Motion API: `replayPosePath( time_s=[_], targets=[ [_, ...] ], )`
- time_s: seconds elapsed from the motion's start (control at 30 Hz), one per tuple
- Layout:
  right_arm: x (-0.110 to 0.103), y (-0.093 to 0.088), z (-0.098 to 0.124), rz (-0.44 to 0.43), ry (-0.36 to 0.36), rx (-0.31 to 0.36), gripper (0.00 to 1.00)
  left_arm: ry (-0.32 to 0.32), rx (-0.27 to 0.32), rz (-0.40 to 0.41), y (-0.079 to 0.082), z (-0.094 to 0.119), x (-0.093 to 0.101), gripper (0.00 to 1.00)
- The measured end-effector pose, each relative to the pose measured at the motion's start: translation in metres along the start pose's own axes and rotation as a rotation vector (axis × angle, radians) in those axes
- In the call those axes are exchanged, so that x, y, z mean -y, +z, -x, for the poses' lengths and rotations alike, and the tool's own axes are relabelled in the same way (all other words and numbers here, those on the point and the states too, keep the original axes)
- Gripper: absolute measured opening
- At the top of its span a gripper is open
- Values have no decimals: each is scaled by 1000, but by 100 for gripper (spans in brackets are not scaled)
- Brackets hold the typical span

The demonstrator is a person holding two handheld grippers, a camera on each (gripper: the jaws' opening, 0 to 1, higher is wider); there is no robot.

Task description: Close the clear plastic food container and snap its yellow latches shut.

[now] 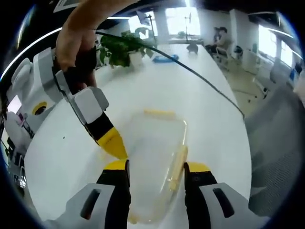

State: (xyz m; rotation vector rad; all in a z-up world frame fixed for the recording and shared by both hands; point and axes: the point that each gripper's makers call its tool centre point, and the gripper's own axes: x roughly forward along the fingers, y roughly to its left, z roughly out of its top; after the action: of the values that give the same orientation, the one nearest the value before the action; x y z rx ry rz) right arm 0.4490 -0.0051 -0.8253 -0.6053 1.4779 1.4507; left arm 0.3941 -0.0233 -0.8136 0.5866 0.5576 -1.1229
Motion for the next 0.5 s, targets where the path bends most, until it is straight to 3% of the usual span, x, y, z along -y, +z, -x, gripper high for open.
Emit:
replayPosePath(
  time_s=[0.13,0.23,0.33,0.5],
  targets=[
    [4,-2,0,-5,-11,11,24,48,-10,-67,-2,-2,2,41],
    [3,-2,-1,-3,-39,9,25,119,-59,-239,-3,-6,3,39],
    [1,-2,-3,0,-45,5,25,125,-58,-180,-3,-3,3,39],
    [4,0,-1,5,-44,-7,25,123,-55,-181,-3,-3,4,39]
  ],
)
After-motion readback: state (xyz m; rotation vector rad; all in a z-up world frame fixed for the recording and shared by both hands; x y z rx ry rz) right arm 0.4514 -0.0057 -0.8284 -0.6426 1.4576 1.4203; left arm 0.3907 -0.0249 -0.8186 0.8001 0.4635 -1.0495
